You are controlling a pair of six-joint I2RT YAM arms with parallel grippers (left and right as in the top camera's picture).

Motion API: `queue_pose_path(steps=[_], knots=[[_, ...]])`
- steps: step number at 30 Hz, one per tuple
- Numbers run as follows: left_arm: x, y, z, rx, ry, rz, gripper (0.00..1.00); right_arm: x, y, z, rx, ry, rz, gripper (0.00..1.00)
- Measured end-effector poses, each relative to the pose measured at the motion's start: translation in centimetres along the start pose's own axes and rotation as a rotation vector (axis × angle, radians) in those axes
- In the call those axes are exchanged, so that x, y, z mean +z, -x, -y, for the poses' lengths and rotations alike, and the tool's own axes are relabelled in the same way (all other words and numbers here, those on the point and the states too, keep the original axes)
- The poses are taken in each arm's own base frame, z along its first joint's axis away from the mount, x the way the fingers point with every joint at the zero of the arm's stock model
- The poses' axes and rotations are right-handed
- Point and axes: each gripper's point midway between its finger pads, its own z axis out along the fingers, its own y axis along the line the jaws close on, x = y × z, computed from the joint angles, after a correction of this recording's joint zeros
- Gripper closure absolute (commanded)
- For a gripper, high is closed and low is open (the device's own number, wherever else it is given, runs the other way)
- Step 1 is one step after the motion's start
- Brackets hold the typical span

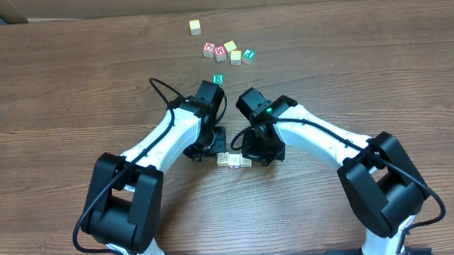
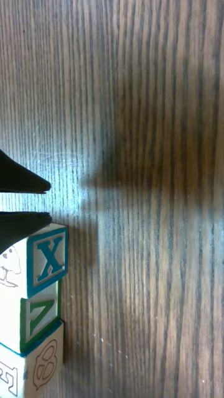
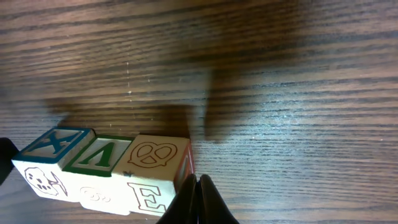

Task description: Flip 4 blocks

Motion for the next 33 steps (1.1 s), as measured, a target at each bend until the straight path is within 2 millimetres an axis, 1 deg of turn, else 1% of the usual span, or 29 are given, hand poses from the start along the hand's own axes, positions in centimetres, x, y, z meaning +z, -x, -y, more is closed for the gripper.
queue_pose_path(steps=[10, 20, 25, 28, 30, 32, 33], knots=[[0.0, -0.6, 0.1, -0.002, -0.007, -0.025, 0.96, 0.0, 0.6, -0.6, -0.008, 0.025, 0.025, 0.96], [0.0, -1.4, 0.0, -0.004, -0.007, -0.059, 0.96, 0.0, 0.7, -0.6, -0.009, 0.025, 0.028, 0.96], [0.0, -1.3, -0.2, -0.012, -0.007, -0.059, 0.96, -0.1, 0.6, -0.4, -0.012, 0.018, 0.022, 0.96], [-0.5, -0.8, -1.3, -0.051, -0.007, -0.063, 0.96, -0.7, 0.8, 0.3, -0.027, 0.001, 0.007, 0.7], [-1.3, 0.0, -2.3, -0.09, -0.007, -0.058, 0.94, -1.6, 1.5, 0.5, -0.032, 0.001, 0.009, 0.59], [-2.6, 2.0, -3.6, -0.146, -0.021, -0.017, 0.83, -3.1, 3.0, 0.3, -0.038, 0.021, 0.036, 0.52], [-3.3, 3.1, -4.4, -0.174, -0.028, 0.008, 0.58, -3.9, 3.9, 0.1, -0.038, 0.036, 0.056, 0.5]])
